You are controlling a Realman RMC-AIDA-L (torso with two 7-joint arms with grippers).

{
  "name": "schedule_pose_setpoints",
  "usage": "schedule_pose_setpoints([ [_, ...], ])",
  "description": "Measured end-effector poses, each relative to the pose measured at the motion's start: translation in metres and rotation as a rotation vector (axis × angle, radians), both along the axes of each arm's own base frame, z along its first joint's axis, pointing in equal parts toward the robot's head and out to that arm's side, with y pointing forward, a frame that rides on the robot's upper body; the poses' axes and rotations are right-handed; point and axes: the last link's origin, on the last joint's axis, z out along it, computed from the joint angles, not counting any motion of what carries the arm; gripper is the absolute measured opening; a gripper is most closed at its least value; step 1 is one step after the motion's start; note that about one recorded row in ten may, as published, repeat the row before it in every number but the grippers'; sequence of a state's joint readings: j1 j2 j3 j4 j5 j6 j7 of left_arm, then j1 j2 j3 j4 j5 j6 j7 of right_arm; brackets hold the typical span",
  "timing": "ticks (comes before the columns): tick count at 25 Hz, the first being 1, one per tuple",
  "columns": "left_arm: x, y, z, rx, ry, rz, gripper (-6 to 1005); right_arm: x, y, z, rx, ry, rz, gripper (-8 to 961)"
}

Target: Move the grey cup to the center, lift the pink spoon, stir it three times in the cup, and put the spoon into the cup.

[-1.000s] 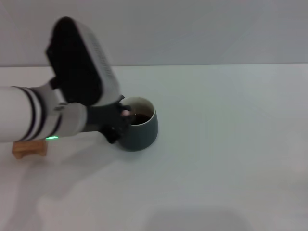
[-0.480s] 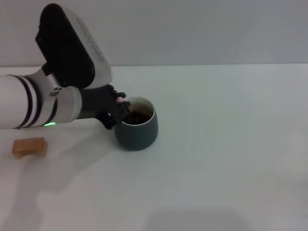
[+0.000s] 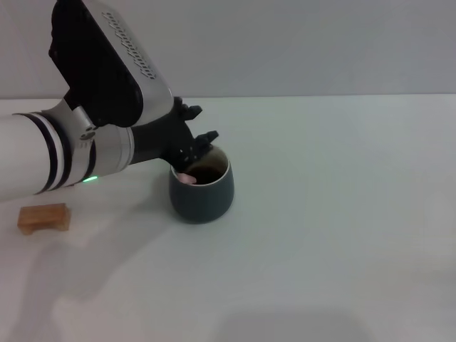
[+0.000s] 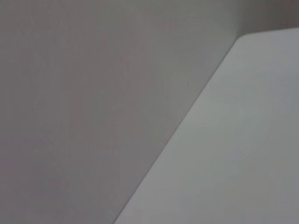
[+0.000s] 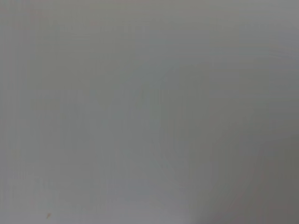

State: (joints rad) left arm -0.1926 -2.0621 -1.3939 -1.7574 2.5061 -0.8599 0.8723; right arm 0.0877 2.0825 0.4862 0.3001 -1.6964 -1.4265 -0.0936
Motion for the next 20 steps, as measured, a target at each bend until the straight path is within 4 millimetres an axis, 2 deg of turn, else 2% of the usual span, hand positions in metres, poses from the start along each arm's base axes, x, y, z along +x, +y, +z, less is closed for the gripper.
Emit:
schedule_pose_setpoints([
  [4, 0.008, -0.003, -0.003, 0.020, -0.030, -0.033, 327, 0.000, -0.002, 0.000, 0.001, 0.001, -0.003, -1],
  [8, 0.019, 0.002, 0.006, 0.141, -0.111, -0.090, 436, 0.000, -0.001, 0.000, 0.001, 0.001, -0.002, -1],
  [11, 0.027, 0.008, 0.021, 0.292, -0.215, -0.139, 579, 0.000, 0.000, 0.000, 0.002, 0.002, 0.001, -1],
  [17, 0.021, 0.013, 0.056, 0.618, -0.472, -0.162, 805, -0.001, 0.002, -0.001, -0.006, 0.000, 0.000, -1],
  [20, 0.013, 0.013, 0.073, 0.762, -0.646, -0.142, 804, -0.001, 0.005, -0.003, -0.014, 0.002, -0.001, -1],
])
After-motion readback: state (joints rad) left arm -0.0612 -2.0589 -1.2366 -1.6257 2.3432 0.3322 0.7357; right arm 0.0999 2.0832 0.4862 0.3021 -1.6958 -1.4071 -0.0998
